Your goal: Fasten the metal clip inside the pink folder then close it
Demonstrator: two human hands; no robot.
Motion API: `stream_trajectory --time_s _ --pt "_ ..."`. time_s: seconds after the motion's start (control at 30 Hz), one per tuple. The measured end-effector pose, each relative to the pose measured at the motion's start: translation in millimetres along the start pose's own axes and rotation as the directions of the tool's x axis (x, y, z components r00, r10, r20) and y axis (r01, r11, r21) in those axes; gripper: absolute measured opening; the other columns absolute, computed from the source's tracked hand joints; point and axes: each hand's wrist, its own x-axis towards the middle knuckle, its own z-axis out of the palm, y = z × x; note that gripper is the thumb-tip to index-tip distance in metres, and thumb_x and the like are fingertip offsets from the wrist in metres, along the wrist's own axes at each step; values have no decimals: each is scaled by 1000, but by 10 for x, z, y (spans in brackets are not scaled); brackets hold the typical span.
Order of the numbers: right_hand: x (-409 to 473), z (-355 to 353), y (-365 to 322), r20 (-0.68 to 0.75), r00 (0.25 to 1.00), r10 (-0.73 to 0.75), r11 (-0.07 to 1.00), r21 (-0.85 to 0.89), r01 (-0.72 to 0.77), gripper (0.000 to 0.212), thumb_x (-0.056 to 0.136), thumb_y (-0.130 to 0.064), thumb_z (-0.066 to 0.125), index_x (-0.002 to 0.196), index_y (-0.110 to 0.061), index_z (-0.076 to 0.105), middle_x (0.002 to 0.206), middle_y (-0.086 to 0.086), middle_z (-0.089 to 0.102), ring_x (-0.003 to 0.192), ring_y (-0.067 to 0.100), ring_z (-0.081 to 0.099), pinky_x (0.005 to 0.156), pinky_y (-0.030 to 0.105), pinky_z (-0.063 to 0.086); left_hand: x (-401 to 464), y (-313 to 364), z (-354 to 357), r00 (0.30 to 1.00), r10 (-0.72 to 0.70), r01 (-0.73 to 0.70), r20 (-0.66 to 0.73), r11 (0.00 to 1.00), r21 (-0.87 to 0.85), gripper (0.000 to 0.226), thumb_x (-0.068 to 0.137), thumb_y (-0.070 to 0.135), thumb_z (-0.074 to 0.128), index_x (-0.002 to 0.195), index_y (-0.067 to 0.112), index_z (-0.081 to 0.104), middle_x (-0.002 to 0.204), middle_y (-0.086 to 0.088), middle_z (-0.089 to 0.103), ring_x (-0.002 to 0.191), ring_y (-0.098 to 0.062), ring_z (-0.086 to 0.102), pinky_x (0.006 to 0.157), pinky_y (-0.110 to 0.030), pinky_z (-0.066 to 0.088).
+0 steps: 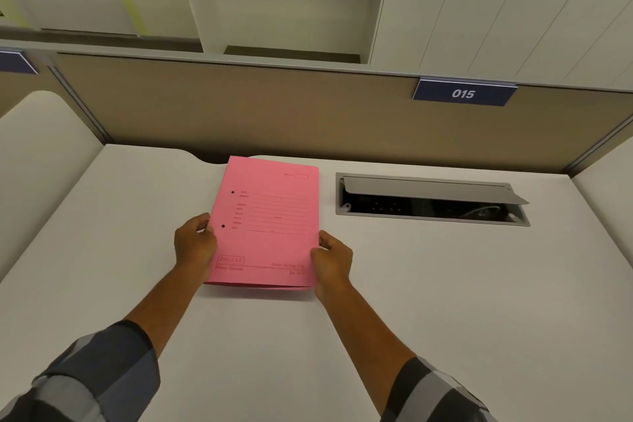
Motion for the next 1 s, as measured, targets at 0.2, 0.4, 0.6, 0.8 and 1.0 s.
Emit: stream_trajectory --time_s 0.2,0.4,0.6,0.8,1.0 --pt "227 278 2 56 998 -41 999 -33 43 25 101 -14 52 101 -27 73 98 -11 76 88 20 72 82 39 65 287 -49 -15 997 26 -34 66 991 132 21 106 19 45 110 29 63 119 2 66 80 -16 62 57 -27 48" --pt "305 444 23 122 989 -83 995 -41 89 28 100 -15 57 125 -27 66 117 -4 73 101 23 69 91 47 63 428 -33 -23 993 29 -51 111 977 207 27 107 14 45 128 26 57 137 -11 64 93 -27 63 68 -38 52" --pt "341 554 53 114 990 -80 994 -61 87 37 100 -21 63 135 -27 59 123 -3 69 106 23 67 90 41 62 479 13 -17 992 -7 -21 122 973 228 54 107 16 47 160 20 33 149 -13 56 107 -30 56 83 -49 53" --pt "330 565 59 97 991 -87 991 -94 96 37 98 -23 66 135 -26 59 126 -1 67 108 25 66 92 42 62 513 -8 -81 990 -13 -19 138 972 234 55 106 14 48 159 19 34 154 -12 53 109 -31 55 80 -48 52" --pt "297 499 70 66 989 -135 971 -191 146 52 92 -31 74 140 -24 53 134 -9 46 121 19 53 99 41 55 460 -15 -212 982 -12 -38 190 966 254 45 105 21 58 147 17 44 156 -15 51 115 -36 59 85 -46 49"
